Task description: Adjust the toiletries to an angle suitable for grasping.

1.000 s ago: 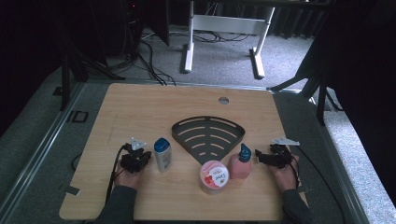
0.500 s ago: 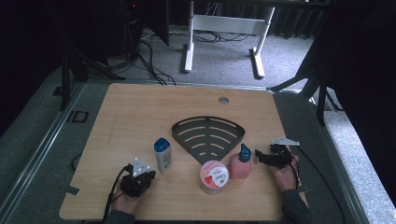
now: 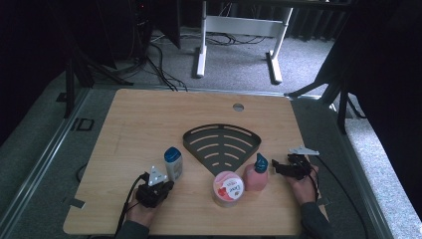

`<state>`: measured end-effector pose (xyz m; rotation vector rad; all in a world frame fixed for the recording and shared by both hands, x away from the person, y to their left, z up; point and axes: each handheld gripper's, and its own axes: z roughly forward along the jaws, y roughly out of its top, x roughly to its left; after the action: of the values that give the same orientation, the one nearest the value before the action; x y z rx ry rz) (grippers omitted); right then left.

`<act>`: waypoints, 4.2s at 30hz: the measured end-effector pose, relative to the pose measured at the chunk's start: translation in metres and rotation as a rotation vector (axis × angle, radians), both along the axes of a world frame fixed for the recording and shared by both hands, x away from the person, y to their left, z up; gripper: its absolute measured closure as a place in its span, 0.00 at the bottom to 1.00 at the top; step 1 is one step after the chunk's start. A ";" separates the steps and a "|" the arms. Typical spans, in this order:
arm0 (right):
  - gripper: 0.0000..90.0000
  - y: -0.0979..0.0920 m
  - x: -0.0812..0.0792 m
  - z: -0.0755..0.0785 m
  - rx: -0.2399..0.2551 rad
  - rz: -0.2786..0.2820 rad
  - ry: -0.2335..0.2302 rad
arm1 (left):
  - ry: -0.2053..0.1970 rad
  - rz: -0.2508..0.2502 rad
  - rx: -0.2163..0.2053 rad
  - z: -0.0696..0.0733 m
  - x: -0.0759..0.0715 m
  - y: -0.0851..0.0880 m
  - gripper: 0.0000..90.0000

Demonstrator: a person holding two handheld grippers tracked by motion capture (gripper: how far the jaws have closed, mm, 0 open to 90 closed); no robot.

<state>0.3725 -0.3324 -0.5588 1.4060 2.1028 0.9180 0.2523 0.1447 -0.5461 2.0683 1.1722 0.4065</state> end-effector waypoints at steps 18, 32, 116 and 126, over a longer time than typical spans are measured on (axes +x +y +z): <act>0.27 0.000 0.000 0.000 0.000 0.000 0.000 | -0.018 0.005 0.053 -0.004 0.028 -0.010 0.97; 0.27 0.000 0.000 0.000 0.000 0.000 0.000 | -0.103 -0.062 0.079 -0.002 0.040 -0.039 0.98; 0.27 0.000 -0.001 0.000 0.001 0.005 0.001 | -0.117 -0.401 -0.046 0.022 0.072 -0.107 1.00; 0.27 0.000 -0.001 0.000 0.001 0.009 0.001 | -0.074 -0.515 -0.061 0.018 0.078 -0.118 1.00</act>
<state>0.3717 -0.3321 -0.5588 1.3991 2.1107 0.9220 0.3307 0.0262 -0.5281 2.1824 0.5656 0.1922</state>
